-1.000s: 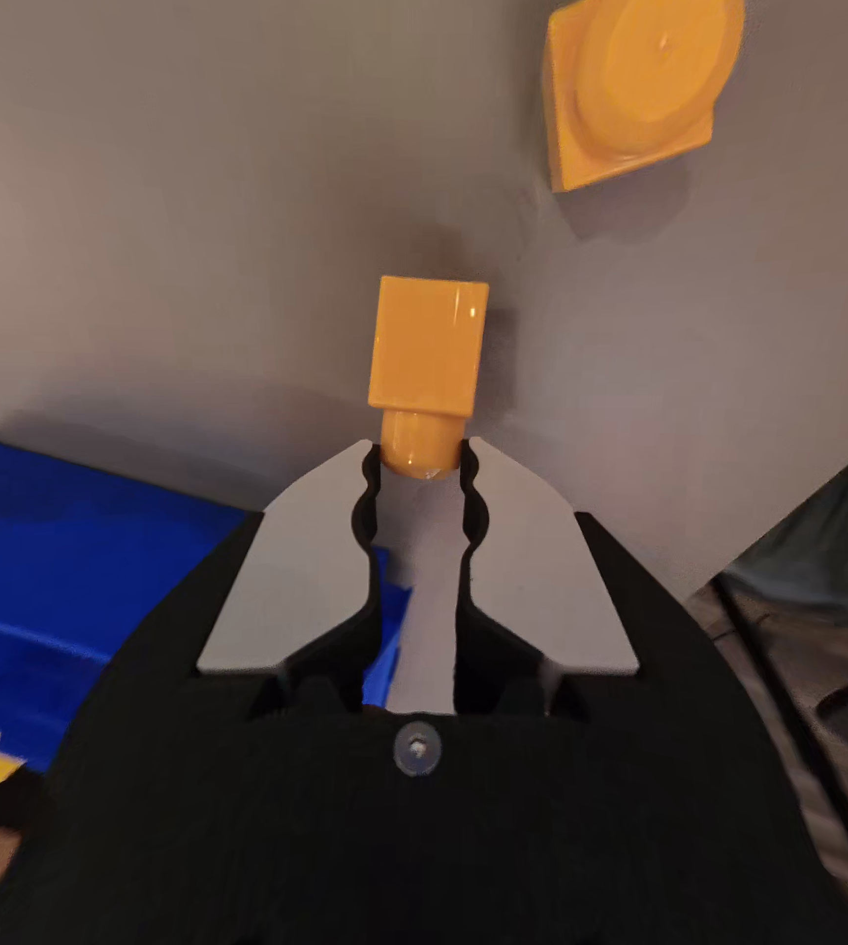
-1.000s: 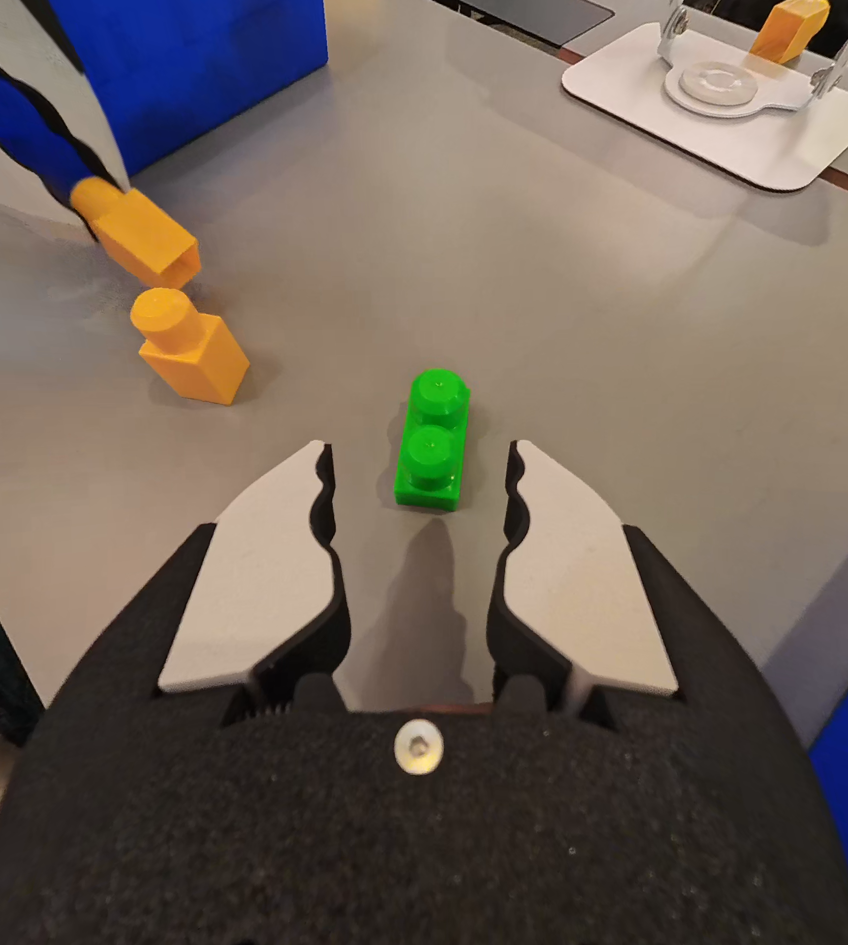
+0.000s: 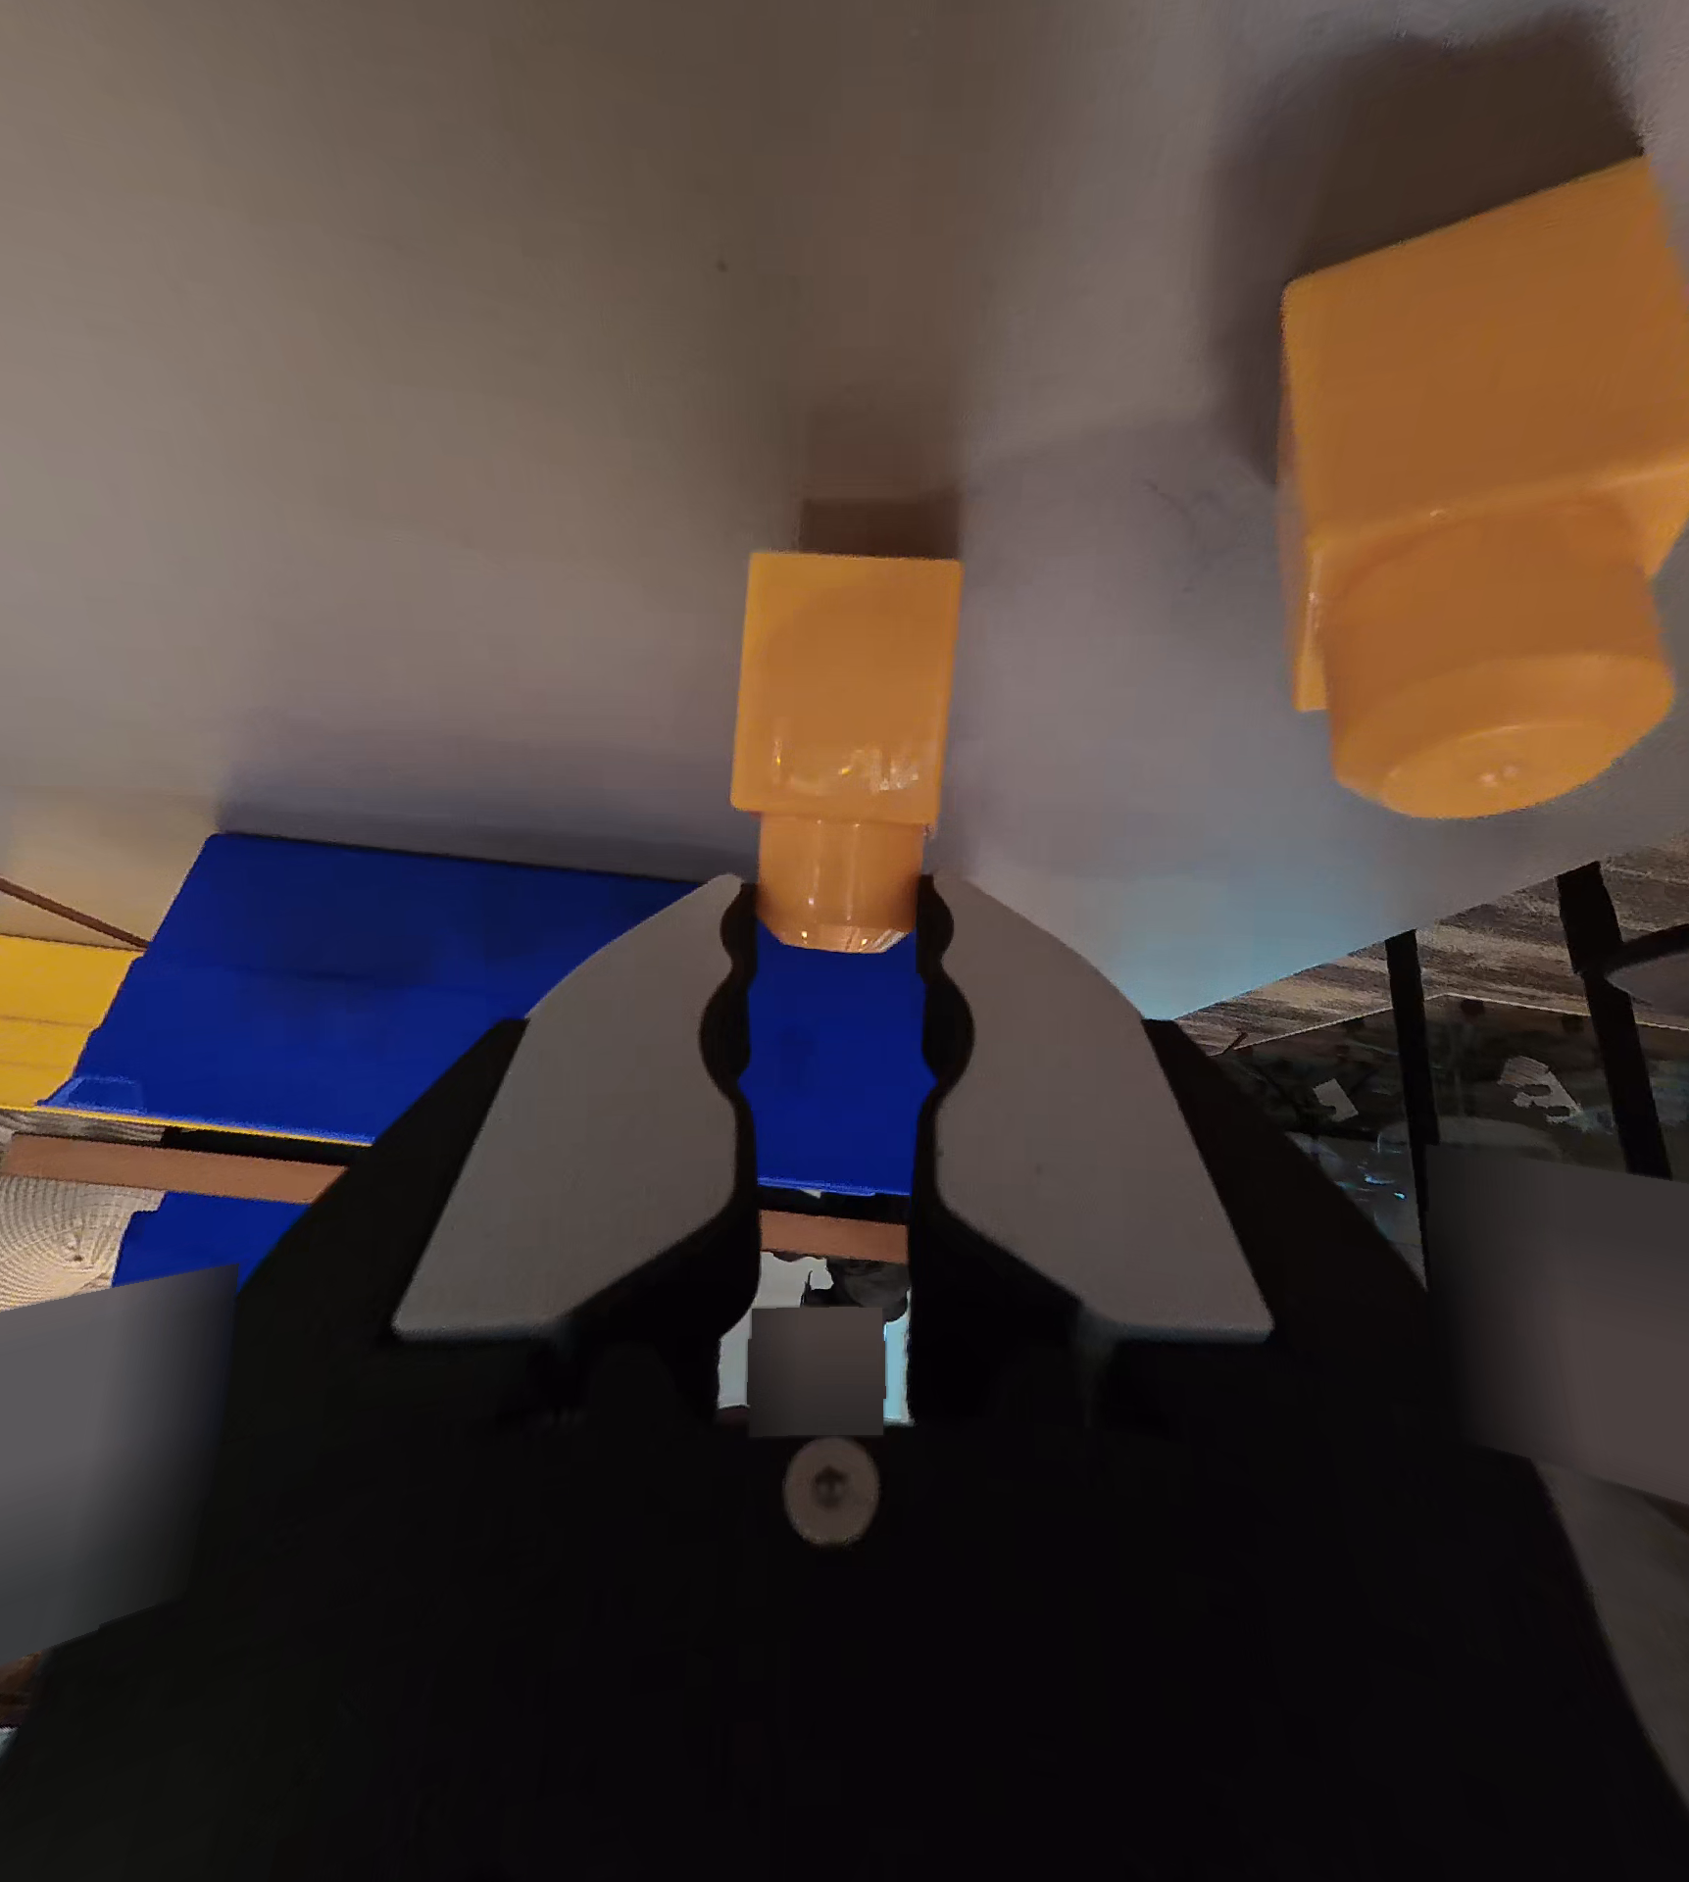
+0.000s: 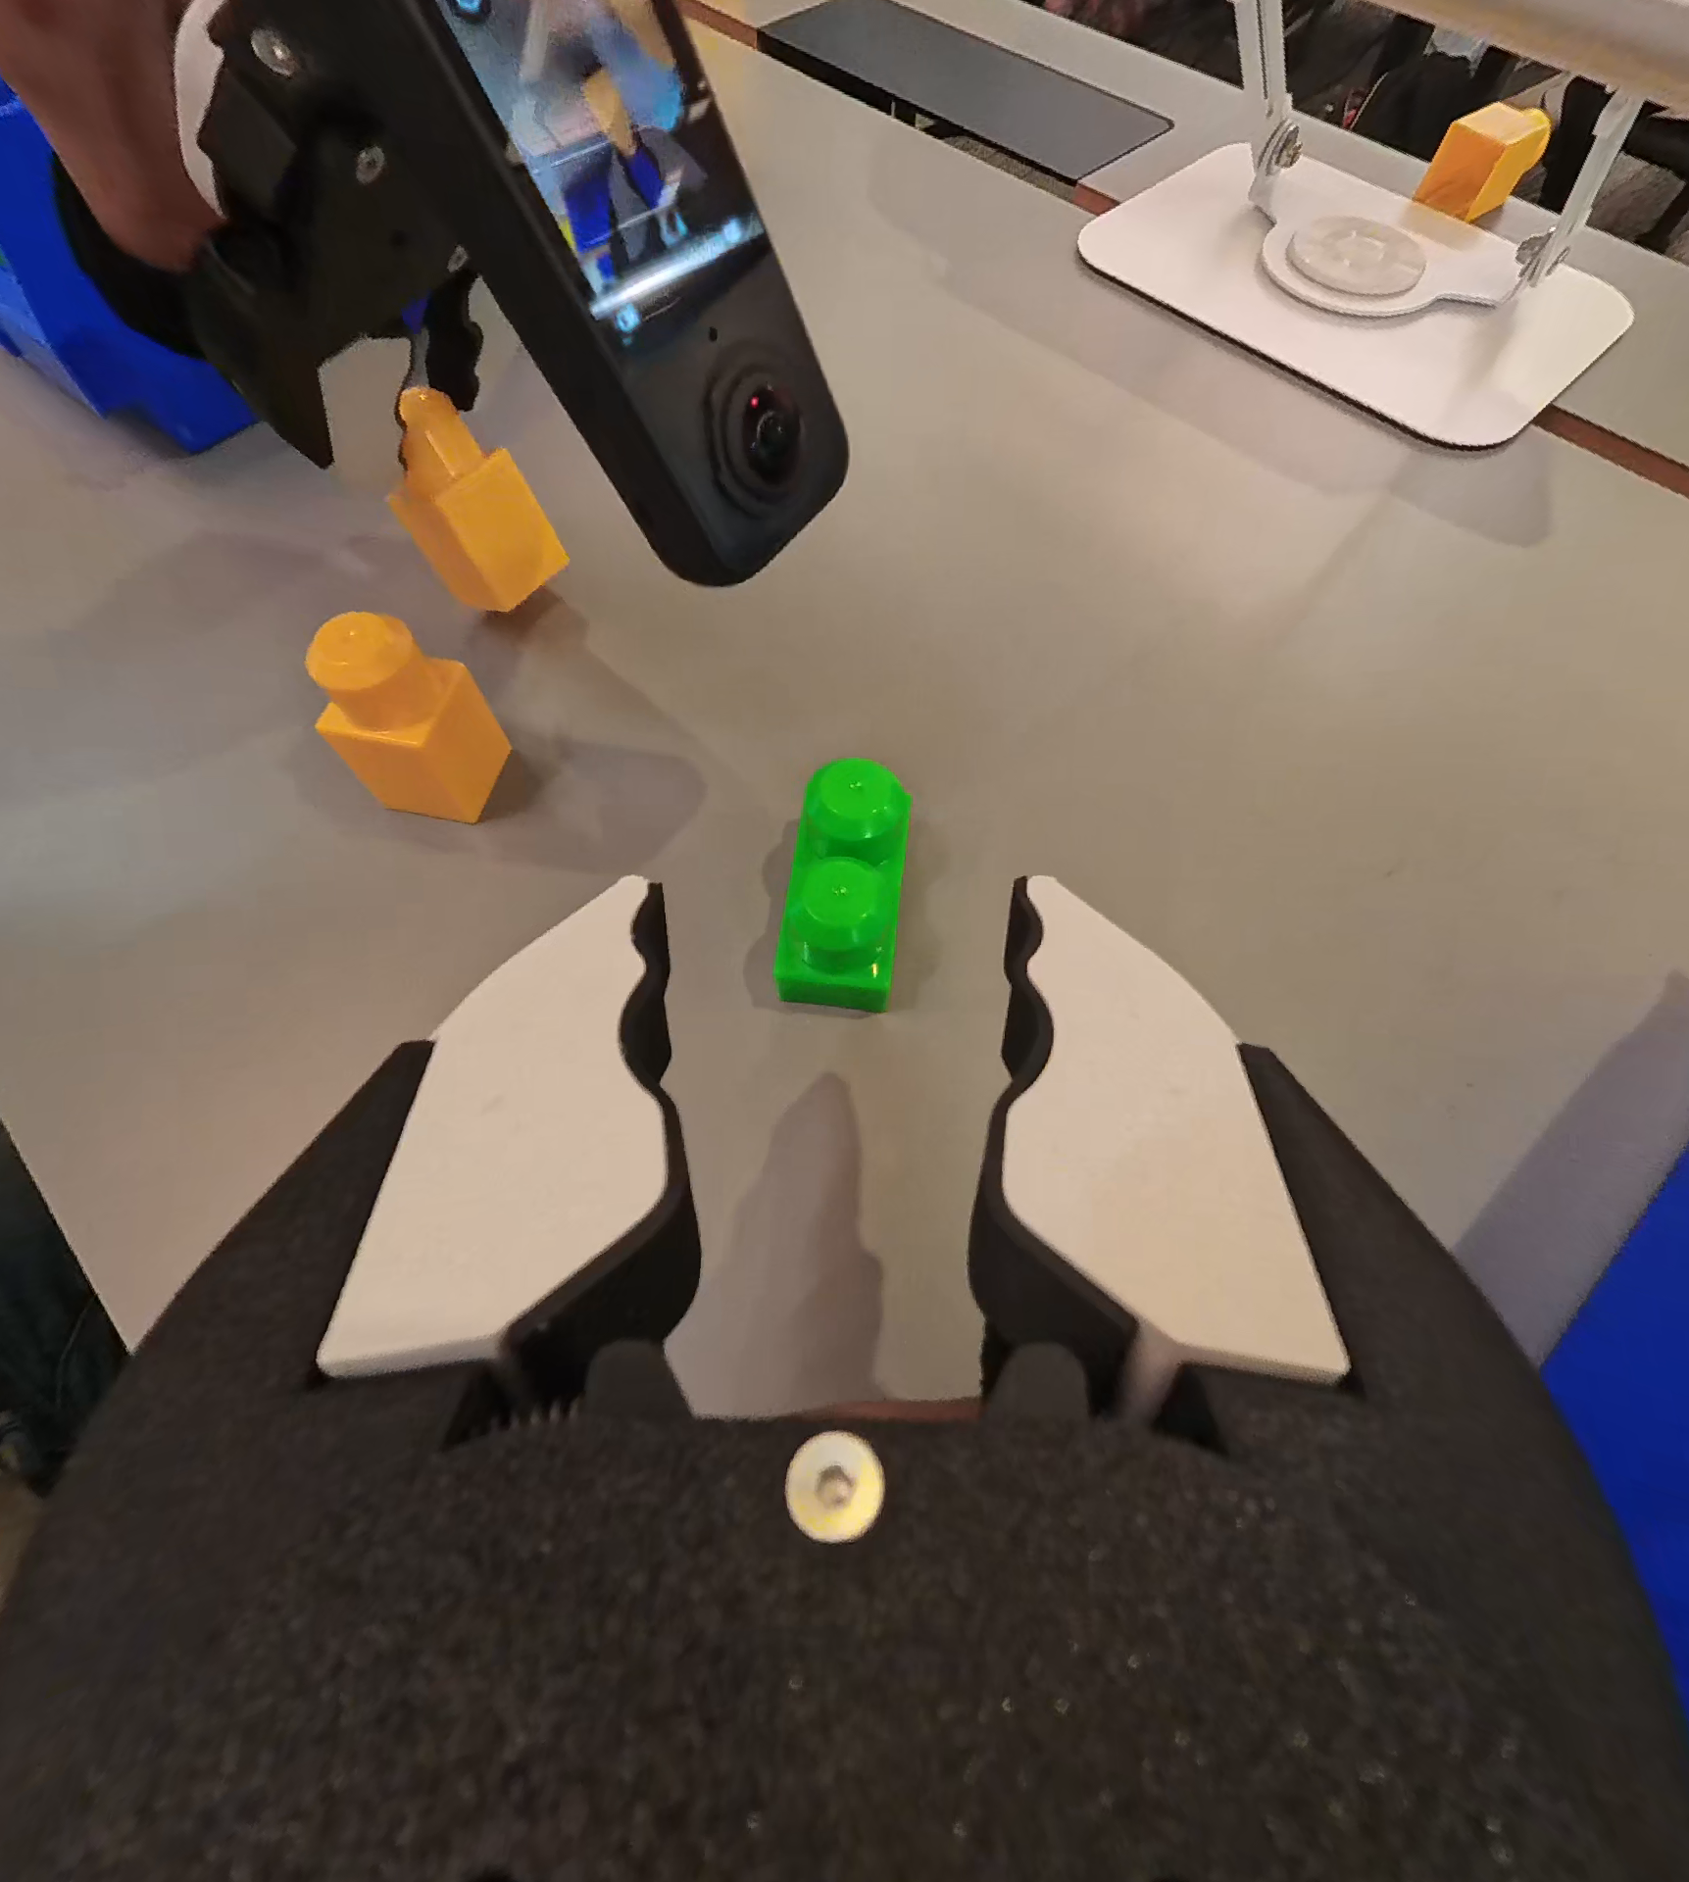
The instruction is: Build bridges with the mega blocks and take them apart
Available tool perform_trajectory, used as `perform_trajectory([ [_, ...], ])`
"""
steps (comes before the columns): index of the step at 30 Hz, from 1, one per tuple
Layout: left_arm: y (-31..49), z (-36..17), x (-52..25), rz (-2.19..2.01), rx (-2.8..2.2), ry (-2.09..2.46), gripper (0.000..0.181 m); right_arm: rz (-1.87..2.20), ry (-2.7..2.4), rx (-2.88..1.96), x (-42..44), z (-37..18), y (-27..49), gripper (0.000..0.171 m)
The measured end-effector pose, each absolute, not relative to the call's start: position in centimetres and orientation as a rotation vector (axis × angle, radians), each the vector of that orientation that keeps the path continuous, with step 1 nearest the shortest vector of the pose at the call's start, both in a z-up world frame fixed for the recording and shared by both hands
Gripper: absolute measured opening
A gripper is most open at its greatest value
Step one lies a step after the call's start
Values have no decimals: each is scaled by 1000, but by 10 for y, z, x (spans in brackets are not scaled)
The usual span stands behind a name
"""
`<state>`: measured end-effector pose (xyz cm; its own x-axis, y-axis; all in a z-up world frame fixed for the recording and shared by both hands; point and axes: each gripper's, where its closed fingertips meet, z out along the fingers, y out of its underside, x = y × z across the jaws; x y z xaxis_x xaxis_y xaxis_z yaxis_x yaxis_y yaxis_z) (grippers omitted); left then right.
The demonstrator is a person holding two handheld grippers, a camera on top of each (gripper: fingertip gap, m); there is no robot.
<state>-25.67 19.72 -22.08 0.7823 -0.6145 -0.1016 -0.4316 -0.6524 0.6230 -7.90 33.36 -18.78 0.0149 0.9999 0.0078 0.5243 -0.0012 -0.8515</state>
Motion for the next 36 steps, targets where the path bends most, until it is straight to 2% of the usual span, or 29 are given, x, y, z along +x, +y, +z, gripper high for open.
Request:
perform_trajectory([
  [12, 203, -228, -244, -330, 2419, -801, 31, 882, -1587, -1603, -77, -184, 333, 64],
  [16, 207, -228, -242, -256, 2522, -808, 43, 881, -1586, -1599, -76, -184, 334, 64],
  [20, 203, -214, -252, -240, 2729, -791, 51, 907, -1562, -1592, -76, -182, 337, 64],
  [24, 195, -181, -246, -194, 3196, -747, 50, 943, -1600, -1595, -81, -193, 328, 64],
  [26, 186, -161, -249, -300, 3469, -635, 46, 984, -1667, -1588, -85, -200, 311, 48],
  [30, 150, -148, -223, -392, 3912, -567, 41, 988, -1792, -1517, -98, -210, 269, 37],
  [33, 132, -142, -210, -784, 4182, -460, 44, 925, -1878, -1485, -102, -222, 240, 45],
  [36, 118, -144, -199, -1197, 4249, -391, 33, 807, -1935, -1508, -103, -239, 224, 59],
])
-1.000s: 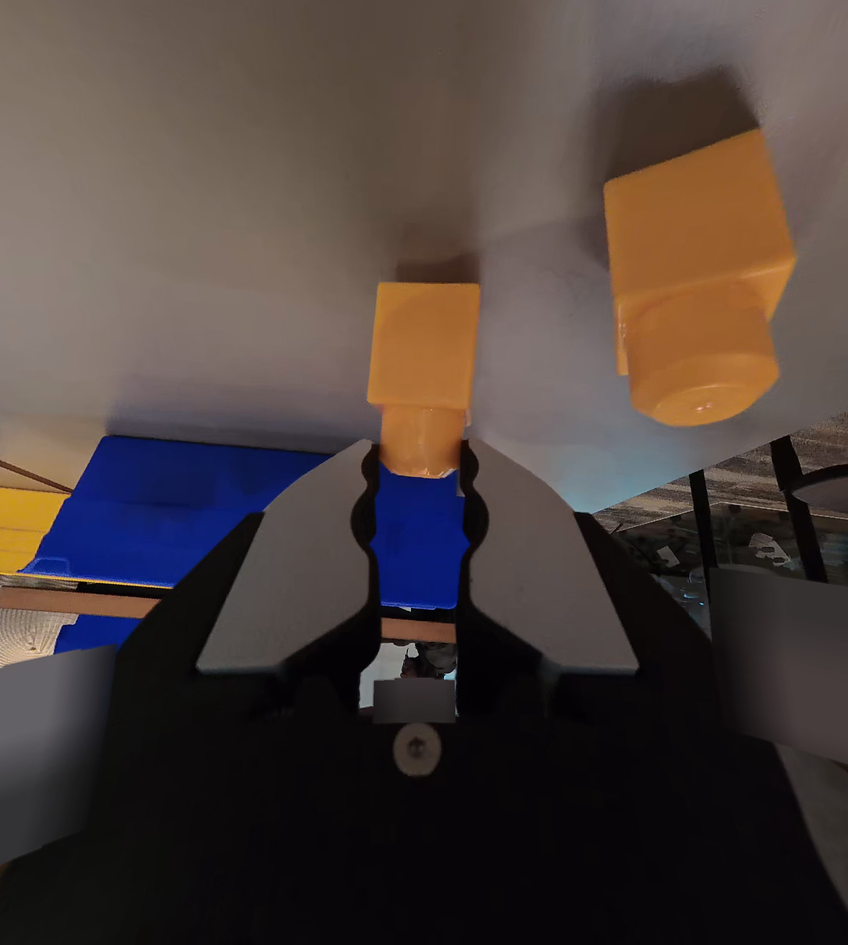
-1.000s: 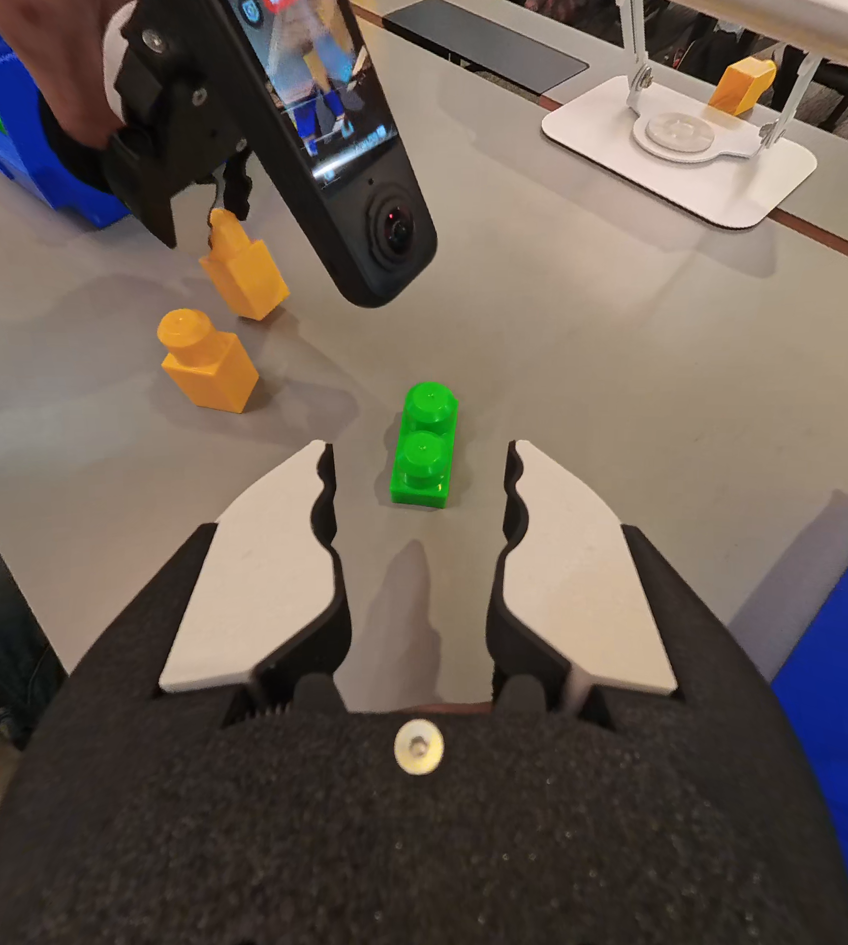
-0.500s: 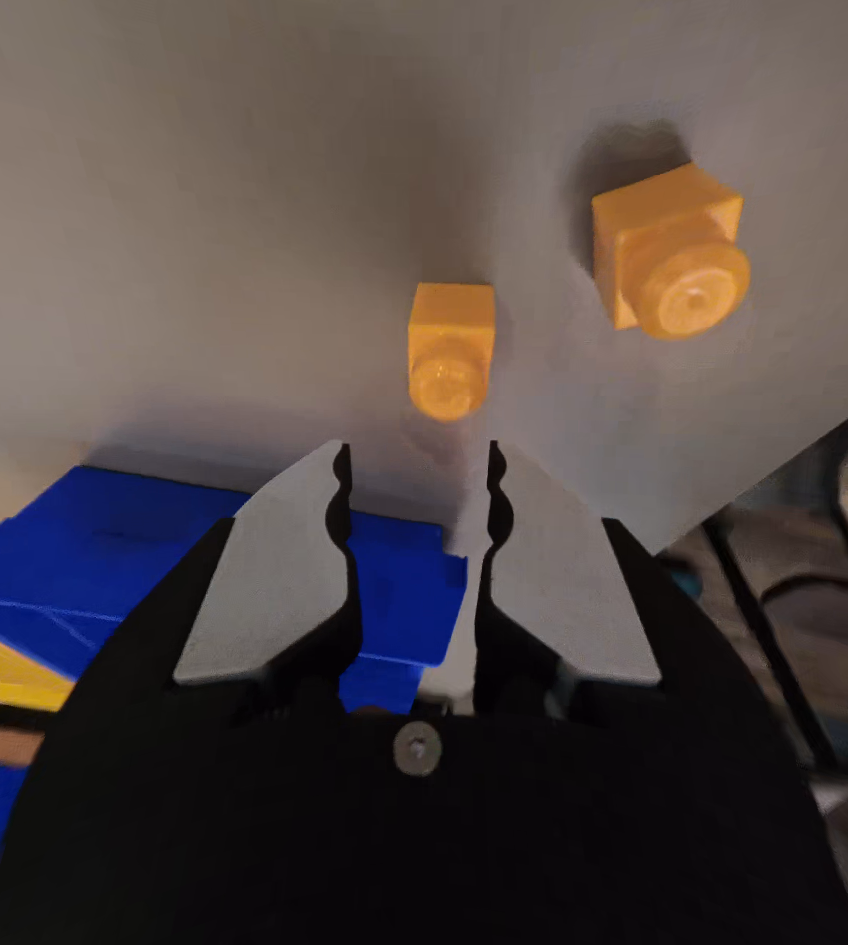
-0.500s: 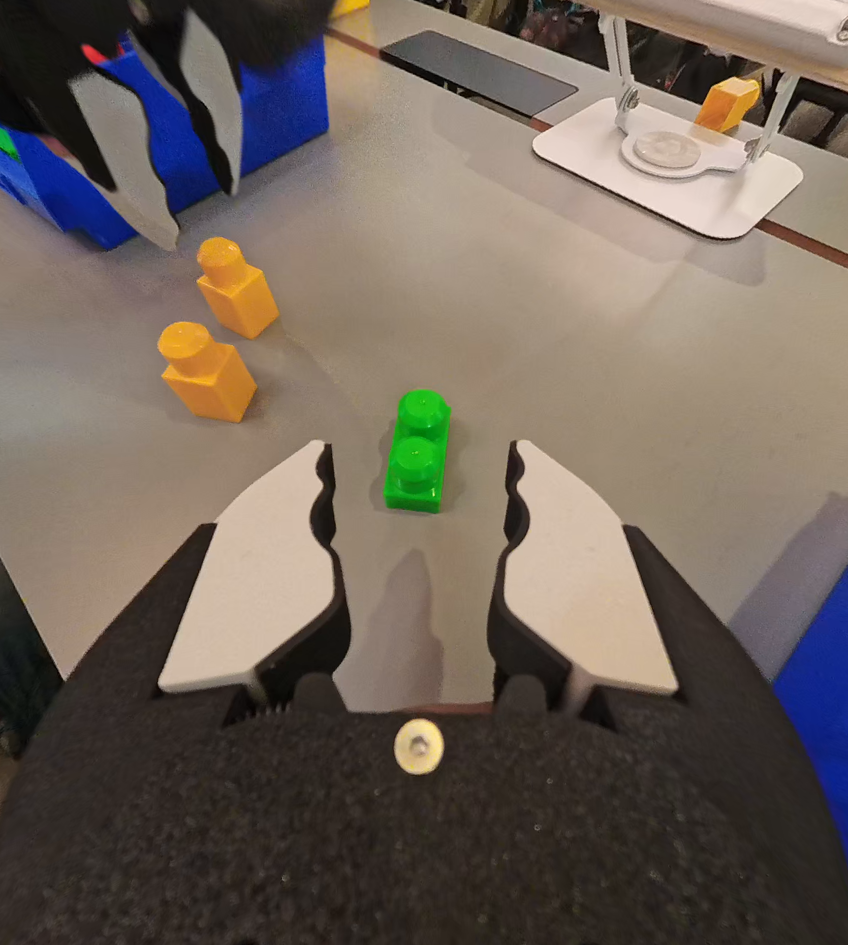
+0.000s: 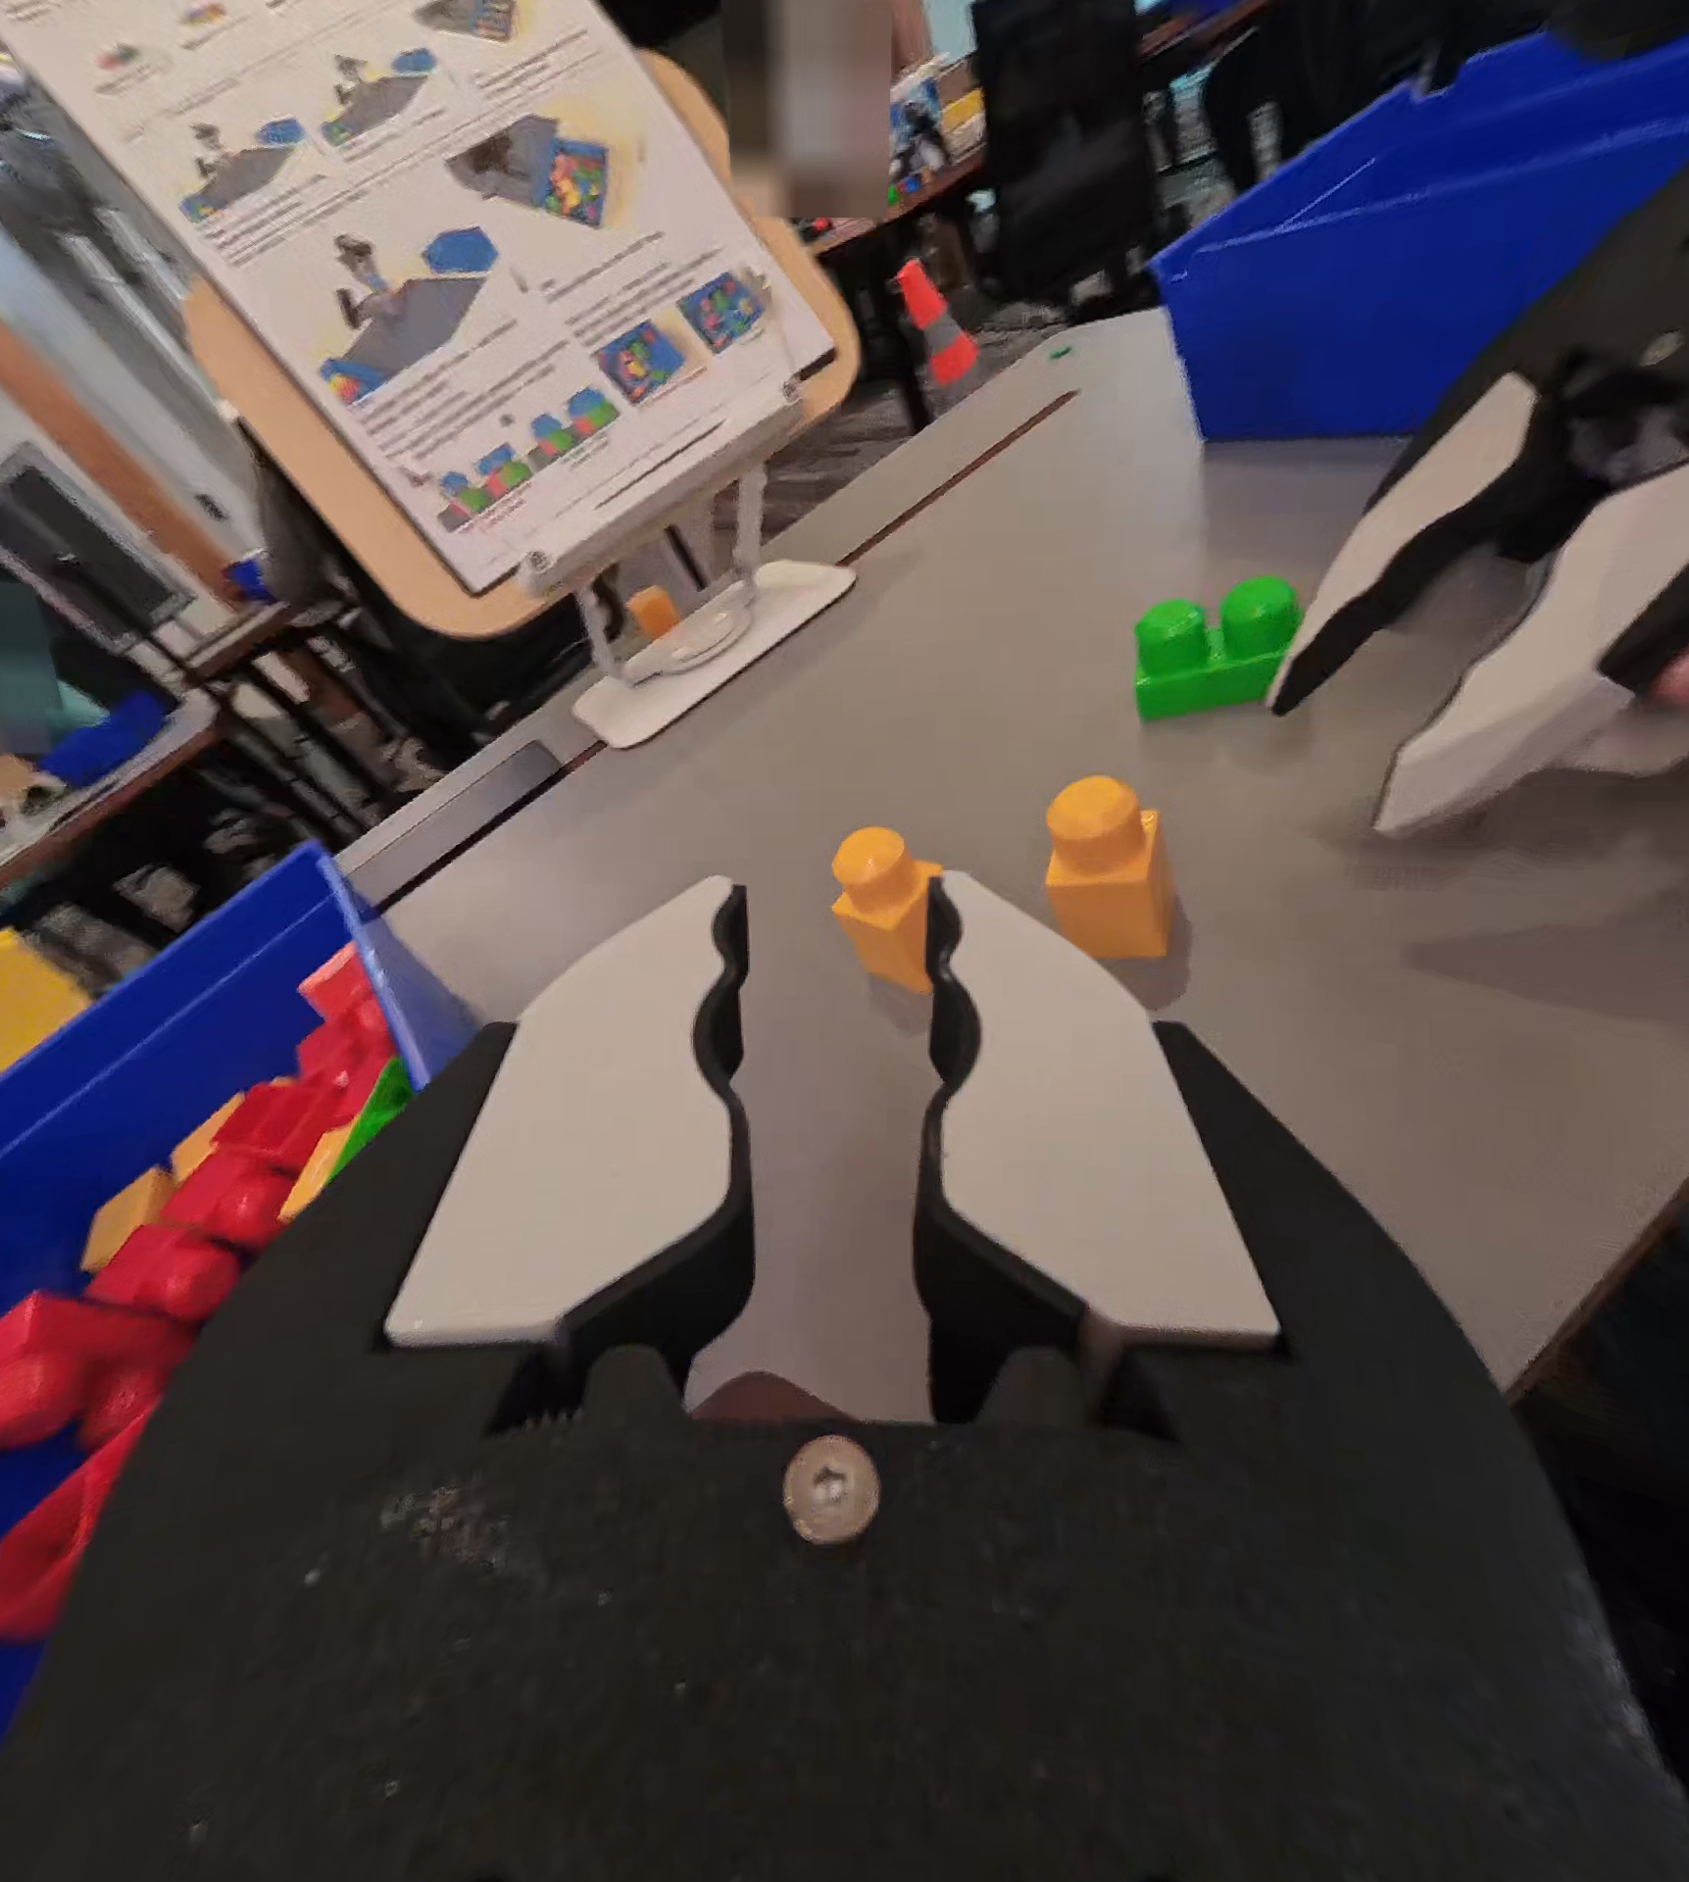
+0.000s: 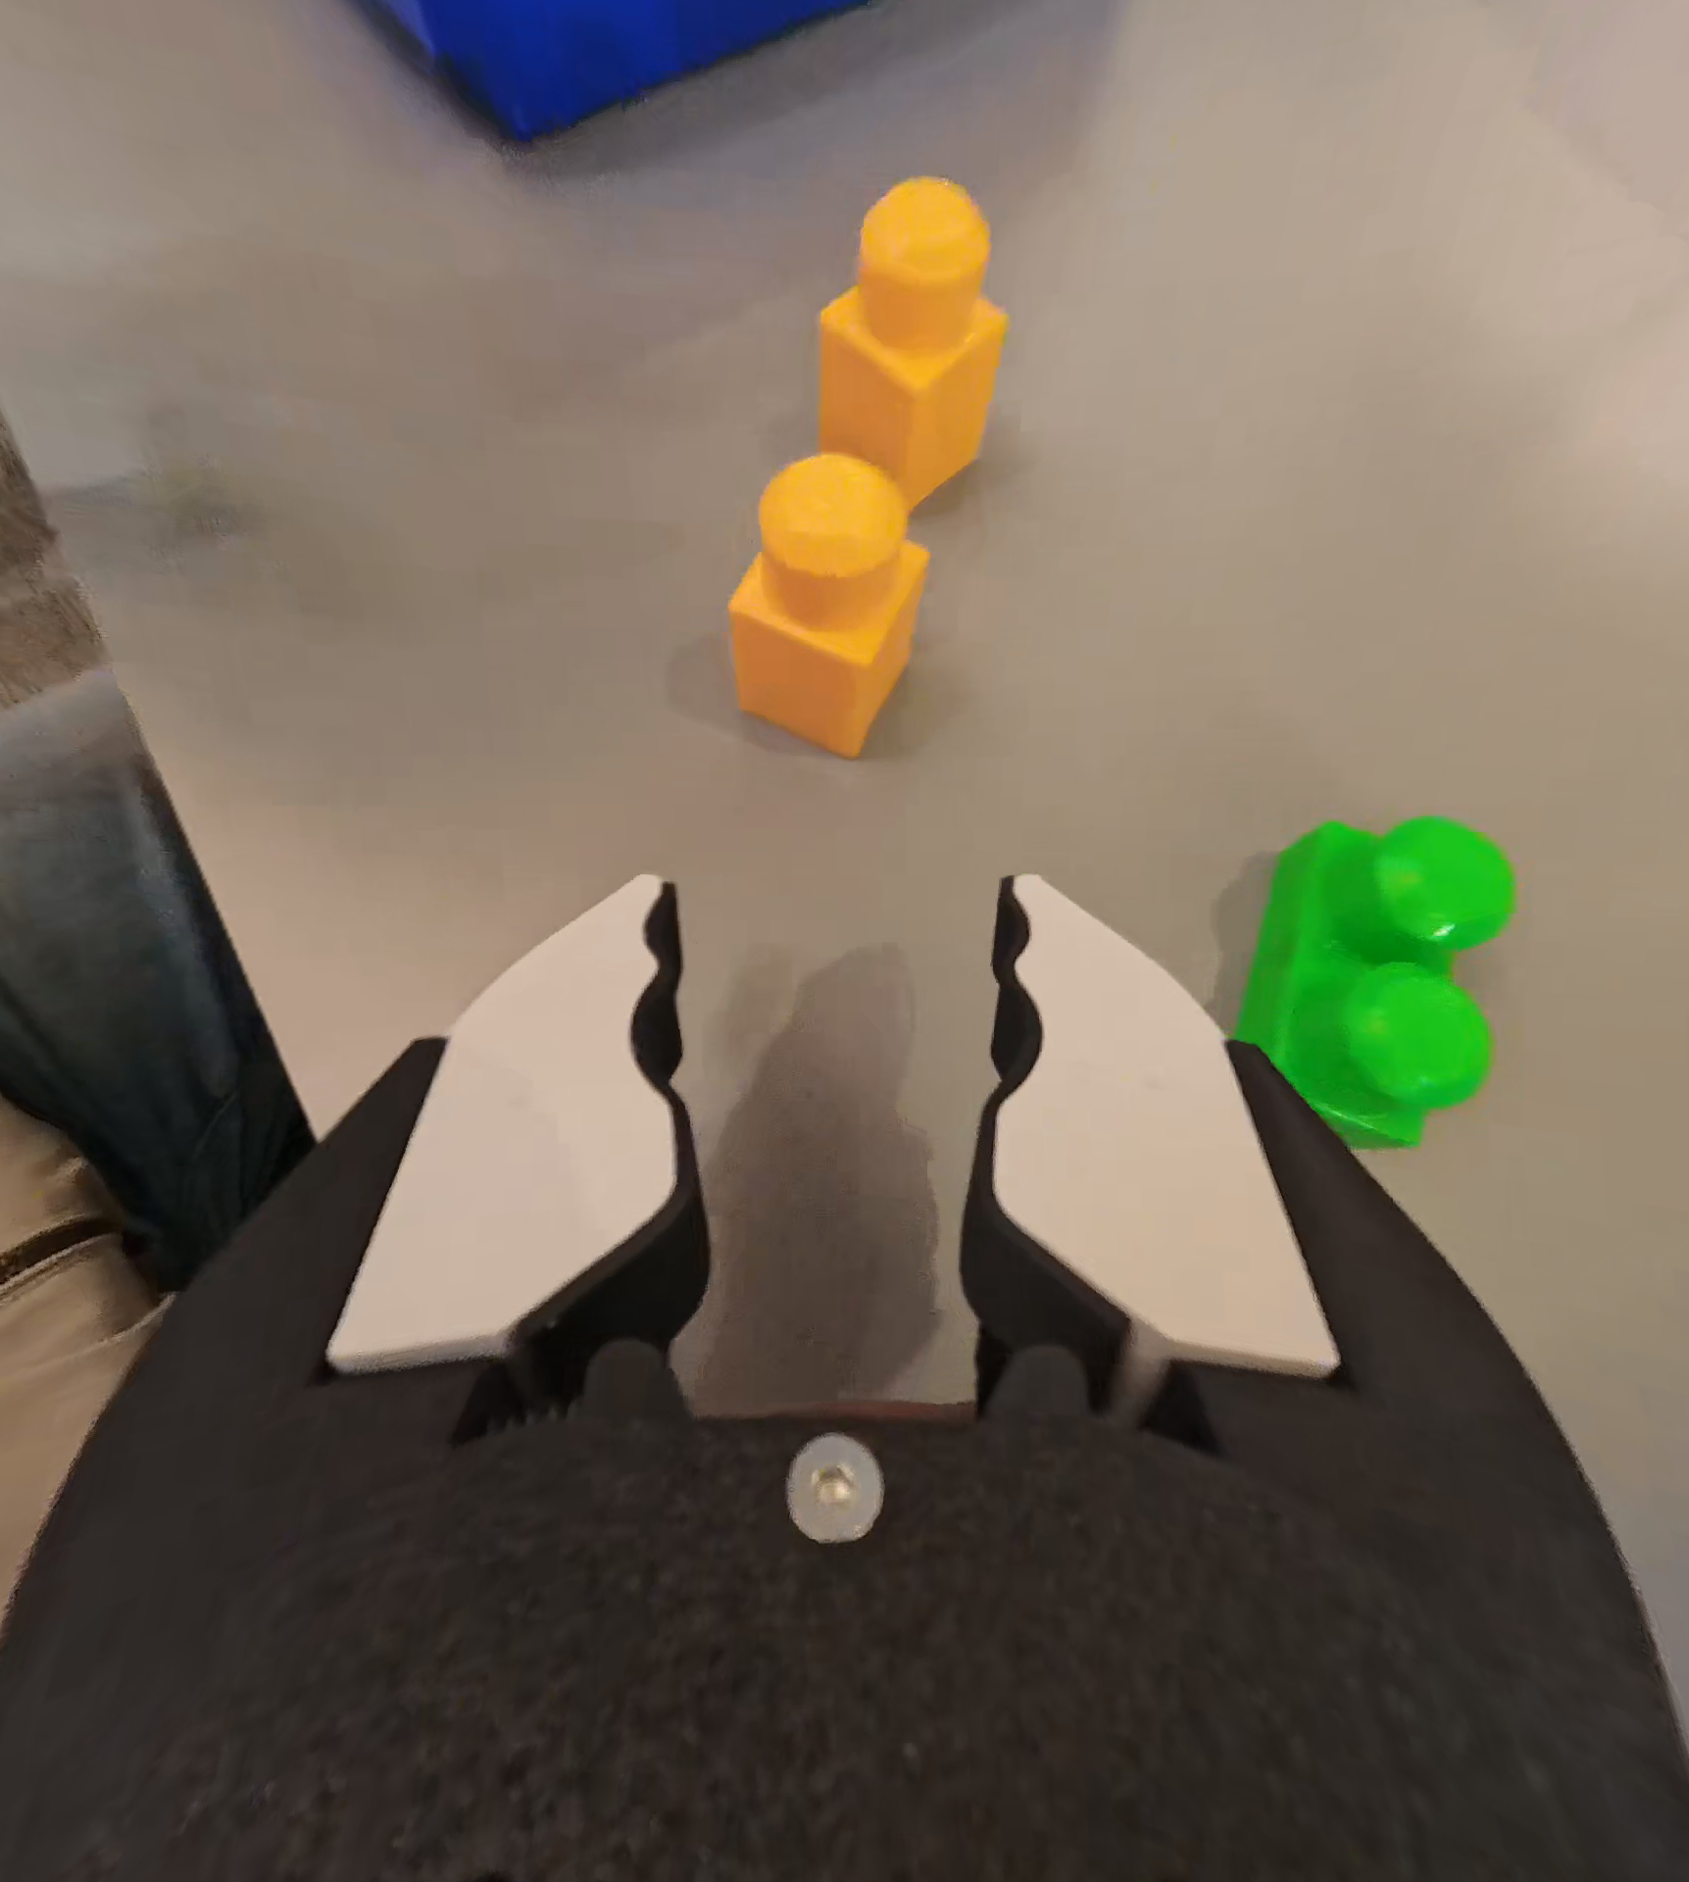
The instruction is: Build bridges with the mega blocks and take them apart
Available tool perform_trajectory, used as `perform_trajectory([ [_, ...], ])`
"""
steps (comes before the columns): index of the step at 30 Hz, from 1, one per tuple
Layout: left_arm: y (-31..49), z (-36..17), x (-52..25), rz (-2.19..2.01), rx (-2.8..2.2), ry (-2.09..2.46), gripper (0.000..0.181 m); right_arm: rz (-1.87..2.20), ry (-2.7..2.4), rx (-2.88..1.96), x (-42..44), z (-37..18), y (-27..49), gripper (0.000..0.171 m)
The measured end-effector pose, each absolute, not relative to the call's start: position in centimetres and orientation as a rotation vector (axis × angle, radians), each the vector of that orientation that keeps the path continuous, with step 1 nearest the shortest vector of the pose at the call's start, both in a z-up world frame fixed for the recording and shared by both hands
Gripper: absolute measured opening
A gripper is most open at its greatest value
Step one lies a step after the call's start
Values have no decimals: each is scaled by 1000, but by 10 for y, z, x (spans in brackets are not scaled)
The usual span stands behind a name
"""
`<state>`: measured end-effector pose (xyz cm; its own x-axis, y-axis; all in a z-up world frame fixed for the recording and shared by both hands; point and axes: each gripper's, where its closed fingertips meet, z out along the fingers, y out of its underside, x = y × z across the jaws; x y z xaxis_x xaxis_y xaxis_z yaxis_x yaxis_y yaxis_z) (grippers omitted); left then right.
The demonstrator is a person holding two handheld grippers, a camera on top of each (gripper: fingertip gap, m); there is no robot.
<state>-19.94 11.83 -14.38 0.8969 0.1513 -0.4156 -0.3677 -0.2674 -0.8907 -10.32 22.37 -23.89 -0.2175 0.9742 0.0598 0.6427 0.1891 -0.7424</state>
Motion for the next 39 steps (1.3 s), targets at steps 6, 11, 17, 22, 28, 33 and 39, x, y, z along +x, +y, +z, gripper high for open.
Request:
perform_trajectory([
  [6, 129, -202, -182, 4, -2059, 6, 56, 669, -1885, -1604, -105, -247, 228, 63],
  [11, 144, -214, -201, -118, -2117, -13, 70, 659, -1794, -1649, -91, -241, 239, 62],
  [17, 179, -234, -210, -120, -2211, 58, 92, 650, -1741, -1691, -74, -240, 250, 61],
  [22, 198, -249, -205, -260, -2252, 110, 91, 654, -1722, -1699, -69, -236, 258, 61],
  [28, 197, -238, -198, -290, -2234, 201, 82, 658, -1712, -1711, -64, -235, 269, 61],
  [33, 210, -202, -242, -185, -2114, -53, 46, 678, -1698, -1712, -63, -234, 274, 60],
  [39, 251, -200, -283, 111, -2238, -132, 14, 705, -1706, -1705, -67, -237, 271, 59],
])
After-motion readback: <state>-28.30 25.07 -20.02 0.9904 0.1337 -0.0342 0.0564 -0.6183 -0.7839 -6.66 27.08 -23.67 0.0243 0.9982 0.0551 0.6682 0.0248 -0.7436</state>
